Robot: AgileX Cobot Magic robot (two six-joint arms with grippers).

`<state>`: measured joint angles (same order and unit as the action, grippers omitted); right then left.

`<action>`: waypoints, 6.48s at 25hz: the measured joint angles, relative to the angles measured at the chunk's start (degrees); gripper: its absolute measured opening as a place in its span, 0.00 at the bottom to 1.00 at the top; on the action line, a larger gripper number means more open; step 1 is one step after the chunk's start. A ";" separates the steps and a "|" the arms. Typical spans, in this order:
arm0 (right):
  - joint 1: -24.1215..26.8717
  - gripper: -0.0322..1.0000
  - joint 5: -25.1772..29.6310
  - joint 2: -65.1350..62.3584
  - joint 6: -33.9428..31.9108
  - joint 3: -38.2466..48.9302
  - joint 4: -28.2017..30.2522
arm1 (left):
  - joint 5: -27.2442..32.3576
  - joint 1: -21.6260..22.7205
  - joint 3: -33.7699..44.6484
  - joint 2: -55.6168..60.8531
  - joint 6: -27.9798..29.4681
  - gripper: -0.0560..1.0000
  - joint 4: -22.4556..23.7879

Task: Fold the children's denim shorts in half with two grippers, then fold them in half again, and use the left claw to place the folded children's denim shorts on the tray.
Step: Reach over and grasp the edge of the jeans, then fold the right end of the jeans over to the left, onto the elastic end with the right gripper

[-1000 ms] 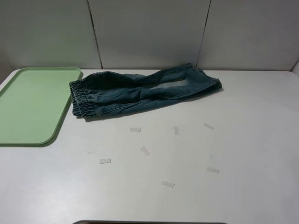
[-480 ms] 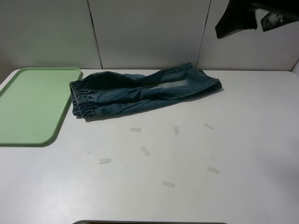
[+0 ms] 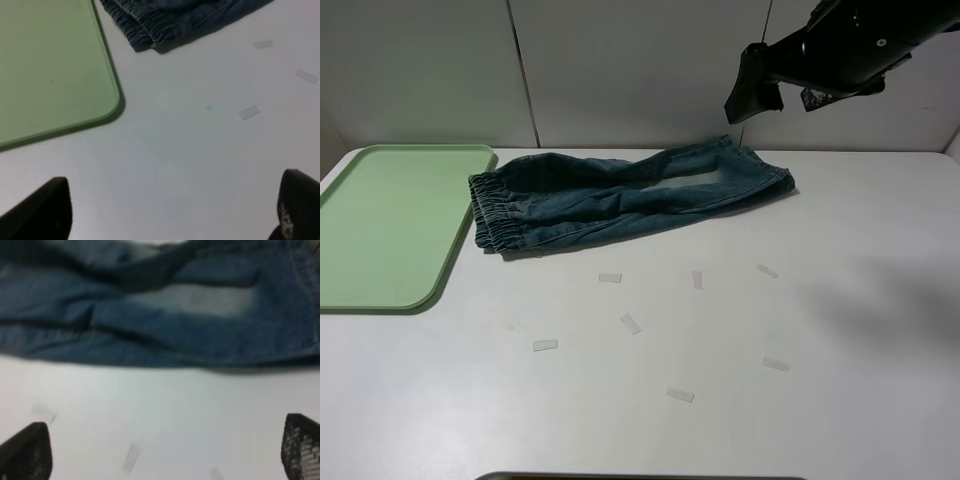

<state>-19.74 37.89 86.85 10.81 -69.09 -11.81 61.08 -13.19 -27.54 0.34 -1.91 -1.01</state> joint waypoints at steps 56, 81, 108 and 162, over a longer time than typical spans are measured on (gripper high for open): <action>17.34 0.70 3.06 54.23 11.37 -40.45 -11.02 | -0.15 0.00 0.04 0.00 0.00 0.82 0.26; 14.78 0.07 20.02 51.29 8.96 -40.23 -5.39 | -0.15 0.00 0.04 0.00 0.00 0.82 0.26; 16.53 0.07 -6.37 14.22 1.56 3.15 4.92 | -0.15 0.00 0.04 0.00 0.00 0.82 0.32; -21.48 0.07 -13.34 31.79 0.72 -18.81 -1.03 | -0.21 0.00 0.04 0.00 0.00 0.82 0.27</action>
<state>-41.22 24.55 118.65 11.53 -87.90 -12.85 60.87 -13.19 -27.50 0.34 -1.91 -0.74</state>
